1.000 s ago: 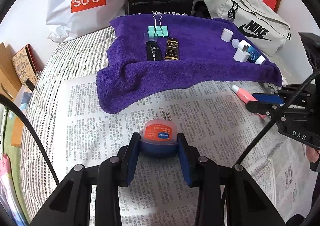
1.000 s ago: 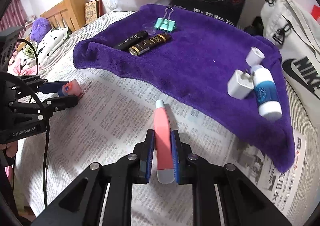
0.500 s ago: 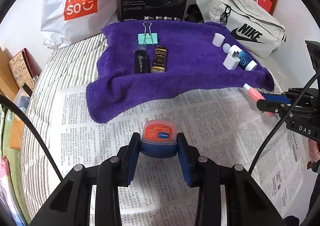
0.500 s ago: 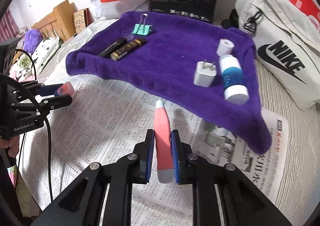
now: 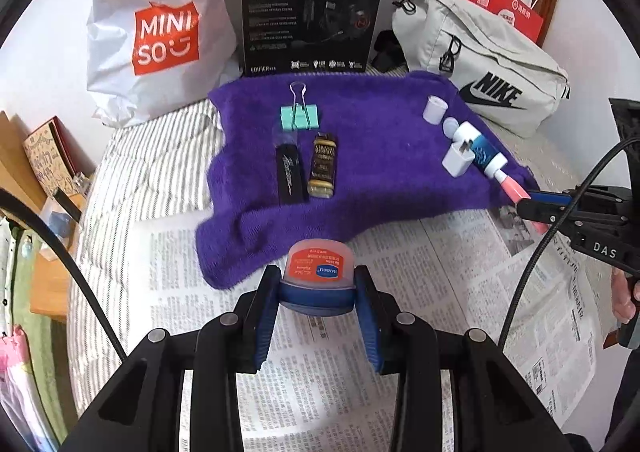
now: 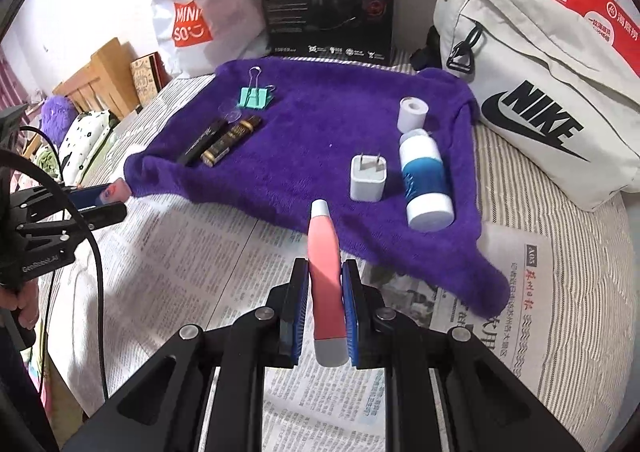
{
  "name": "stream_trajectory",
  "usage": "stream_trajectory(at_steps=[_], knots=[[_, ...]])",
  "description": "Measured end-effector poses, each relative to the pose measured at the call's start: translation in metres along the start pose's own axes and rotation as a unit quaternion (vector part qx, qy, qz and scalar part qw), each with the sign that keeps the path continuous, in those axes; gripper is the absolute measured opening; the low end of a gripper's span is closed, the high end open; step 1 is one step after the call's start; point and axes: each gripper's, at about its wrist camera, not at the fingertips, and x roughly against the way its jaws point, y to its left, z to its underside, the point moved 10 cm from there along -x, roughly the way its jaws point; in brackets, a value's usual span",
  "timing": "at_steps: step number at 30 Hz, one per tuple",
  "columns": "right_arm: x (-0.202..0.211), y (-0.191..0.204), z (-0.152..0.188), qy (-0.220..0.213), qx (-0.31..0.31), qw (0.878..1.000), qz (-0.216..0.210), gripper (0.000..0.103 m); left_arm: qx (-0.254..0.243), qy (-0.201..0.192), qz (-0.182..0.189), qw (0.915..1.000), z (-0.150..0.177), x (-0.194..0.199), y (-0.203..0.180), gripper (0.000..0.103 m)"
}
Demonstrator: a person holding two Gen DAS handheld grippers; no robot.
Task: Organize rigid objects
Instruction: 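Carry the Vaseline tin and pink tube onto the purple towel with both grippers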
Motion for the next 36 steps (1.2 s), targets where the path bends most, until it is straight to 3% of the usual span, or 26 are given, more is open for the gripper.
stream_trajectory(at_steps=[20,36], knots=[[-0.011,-0.021,-0.063,-0.015,-0.005,1.000,0.003,0.017,-0.011,-0.004,0.018,0.9998,-0.051,-0.020,-0.011,0.035],[-0.063,-0.046,-0.108,0.003,-0.004,1.000,0.001,0.017,-0.020,0.012,0.016,0.9996,-0.078,-0.051,-0.007,0.035]])
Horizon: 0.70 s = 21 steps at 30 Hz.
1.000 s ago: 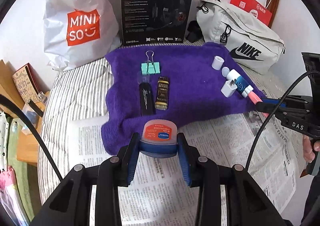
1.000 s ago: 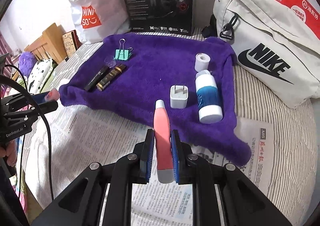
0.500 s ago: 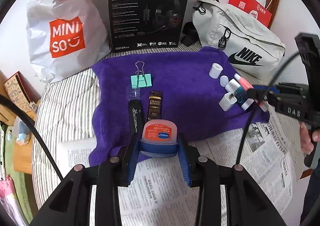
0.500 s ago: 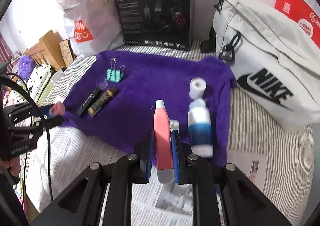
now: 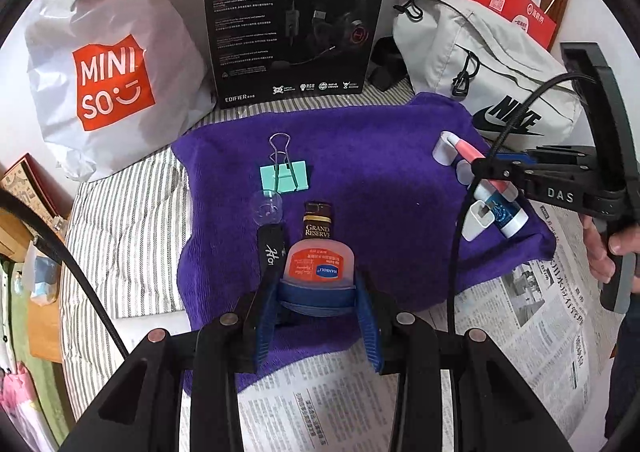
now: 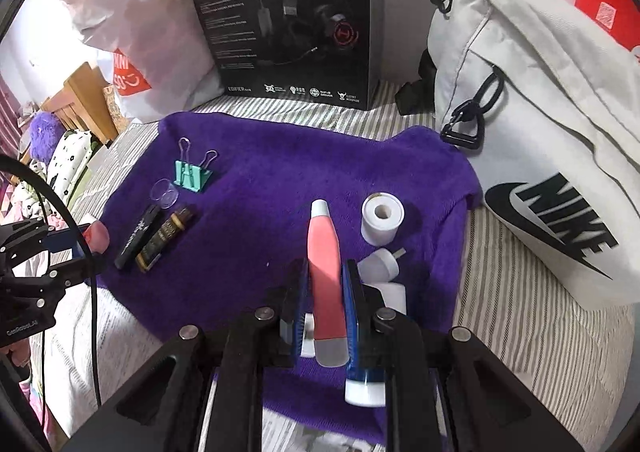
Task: Organize rigid objects
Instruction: 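Carry the Vaseline tin and pink tube onto the purple towel with both grippers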
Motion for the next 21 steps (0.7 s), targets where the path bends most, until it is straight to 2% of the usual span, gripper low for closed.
stream_trajectory(at_steps=[9,21], knots=[[-0.027,-0.001,-0.009,0.015,0.012,1.000,0.005,0.017,0.002,0.004,0.003,1.0000,-0.007,-0.011,0.004,0.035],[-0.058,0.006,0.001,0.044,0.026,0.999,0.013,0.017,0.007,0.007,0.008,0.9999,-0.007,-0.020,0.013,0.035]])
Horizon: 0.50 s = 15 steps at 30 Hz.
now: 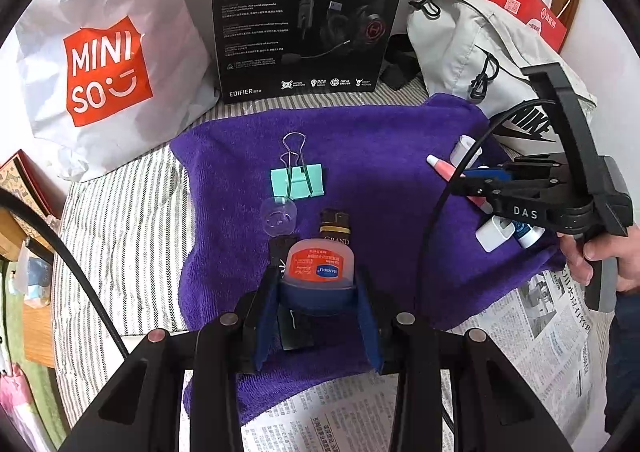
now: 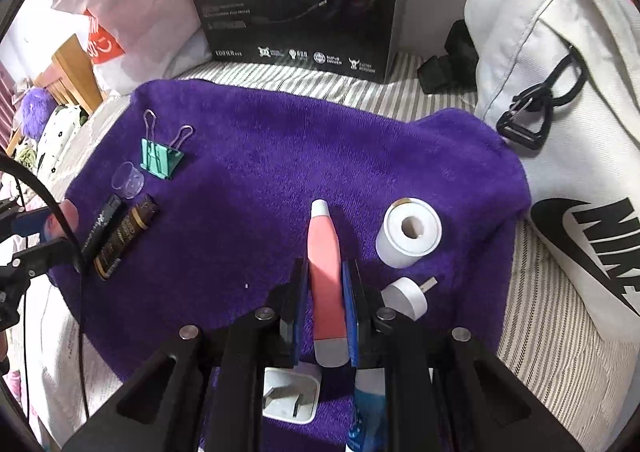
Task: Organize rigid objects
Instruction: 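Carry the Vaseline tin and pink tube onto the purple towel with both grippers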
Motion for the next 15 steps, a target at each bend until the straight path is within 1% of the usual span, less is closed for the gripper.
stream_trajectory(at_steps=[13,15], knots=[[-0.0086,0.0029,-0.0023,0.006,0.000,1.000,-0.003,0.017,0.004,0.001,0.004,1.0000,-0.0006,-0.0023,0.0007,0.035],[-0.0085,0.0025,-0.0014,0.009,0.000,1.000,-0.003,0.020,0.006,0.002,0.002,1.0000,0.0006,-0.0024,0.0022,0.035]])
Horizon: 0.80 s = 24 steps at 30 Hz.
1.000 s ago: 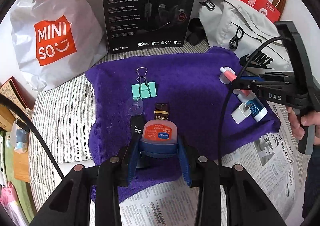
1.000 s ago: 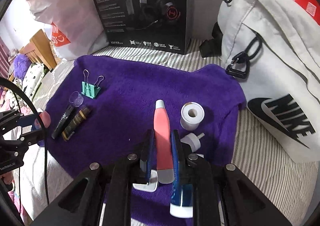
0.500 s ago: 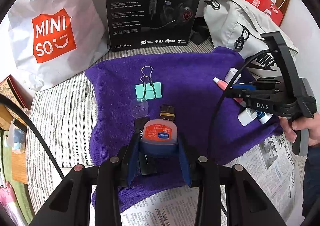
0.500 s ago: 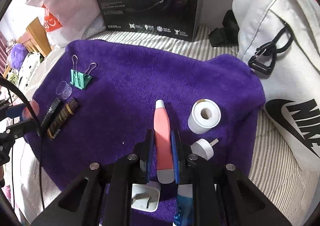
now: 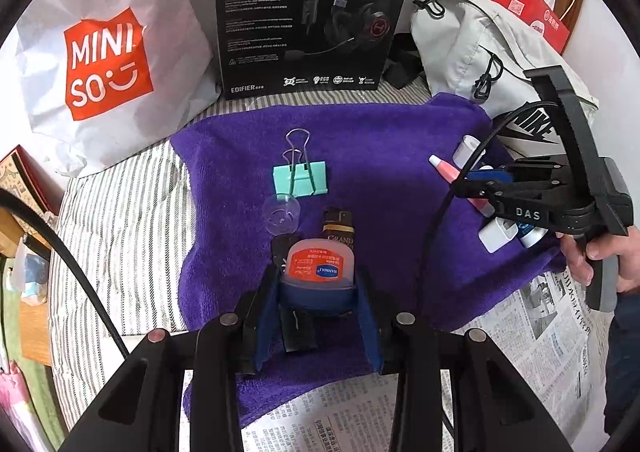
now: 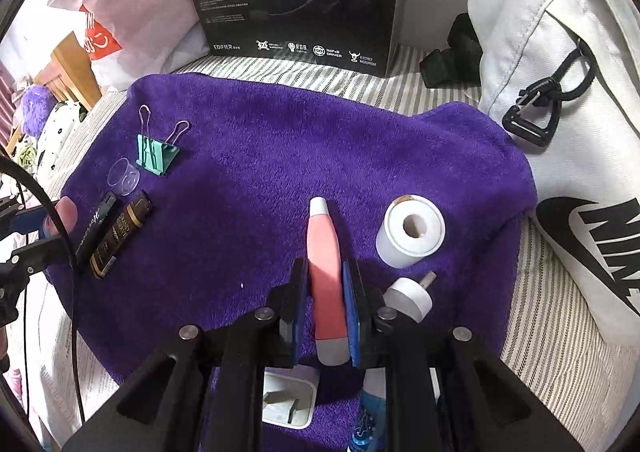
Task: Organize rigid objects
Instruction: 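Carry the Vaseline tin and pink tube onto the purple towel with both grippers, then open both grippers to release the tube and tin on the towel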
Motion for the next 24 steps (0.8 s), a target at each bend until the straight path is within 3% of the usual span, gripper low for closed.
stream_trajectory(at_steps=[4,14,24], knots=[[0.006,0.001,0.001,-0.004,0.010,1.000,0.013,0.030,0.005,0.000,0.000,1.0000,0.001,0.000,0.002,0.035],[0.041,-0.013,0.004,-0.030,-0.003,0.999,0.022,0.031,-0.003,0.001,0.009,1.0000,-0.006,-0.008,-0.014,0.035],[0.073,-0.028,0.034,-0.048,-0.042,0.998,0.018,0.031,-0.015,0.003,0.021,0.9997,-0.030,-0.039,-0.042,0.035]])
